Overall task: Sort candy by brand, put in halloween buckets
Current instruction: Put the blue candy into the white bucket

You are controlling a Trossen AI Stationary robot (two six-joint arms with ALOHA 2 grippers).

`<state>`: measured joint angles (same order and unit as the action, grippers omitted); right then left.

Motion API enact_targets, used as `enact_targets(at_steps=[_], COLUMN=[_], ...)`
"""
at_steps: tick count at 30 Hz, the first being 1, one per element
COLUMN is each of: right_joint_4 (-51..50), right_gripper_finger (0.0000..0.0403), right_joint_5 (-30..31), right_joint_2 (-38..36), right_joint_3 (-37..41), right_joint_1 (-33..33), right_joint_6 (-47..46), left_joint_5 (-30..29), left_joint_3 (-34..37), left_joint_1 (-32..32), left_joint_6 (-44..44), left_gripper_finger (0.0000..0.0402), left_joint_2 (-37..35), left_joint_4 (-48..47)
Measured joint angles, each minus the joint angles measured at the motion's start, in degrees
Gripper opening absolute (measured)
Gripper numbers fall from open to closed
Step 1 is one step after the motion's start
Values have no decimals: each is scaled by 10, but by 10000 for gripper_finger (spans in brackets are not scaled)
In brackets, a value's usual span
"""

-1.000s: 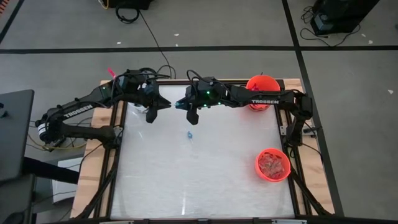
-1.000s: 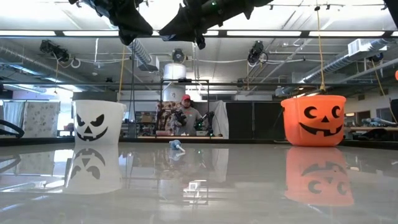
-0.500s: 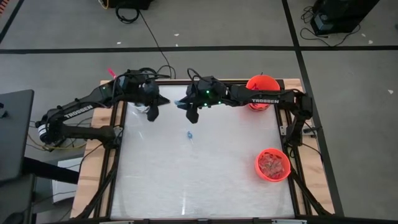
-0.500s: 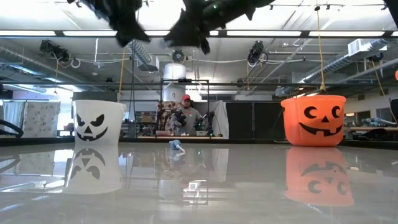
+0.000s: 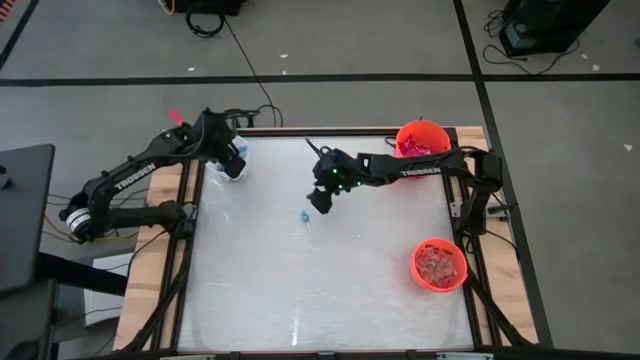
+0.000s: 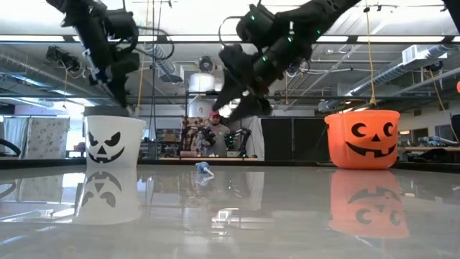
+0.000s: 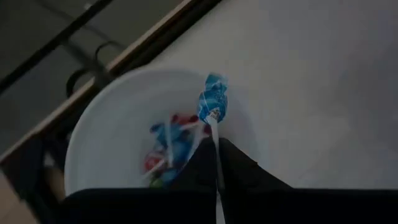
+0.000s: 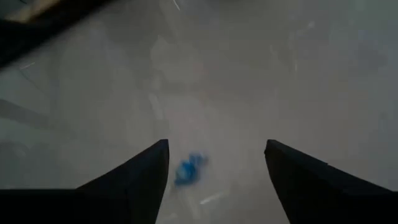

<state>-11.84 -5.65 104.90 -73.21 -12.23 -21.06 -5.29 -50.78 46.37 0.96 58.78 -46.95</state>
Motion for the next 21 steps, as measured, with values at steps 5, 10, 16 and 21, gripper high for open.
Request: enact_targets(at_steps=[5,10,16,21], right_joint_4=[47,121,148,144], right_gripper_finger=[269,264,277,299], right_joint_5=[-5,18,6,15], right_joint_2=[0,0,10,60], right_joint_3=[64,109,113,94], right_joint_1=[8,25,58,63], right_joint_6=[-33,29,143,133], left_joint_5=[-13,-16,11,15], left_joint_3=[27,56,61,36], left_joint_1=[40,67,73,72], left_joint_6=[-13,-59,-72,-81], left_gripper_finger=[3,4,82,181], left_joint_2=[0,0,1,1], left_joint_4=[3,-1,-26,-44])
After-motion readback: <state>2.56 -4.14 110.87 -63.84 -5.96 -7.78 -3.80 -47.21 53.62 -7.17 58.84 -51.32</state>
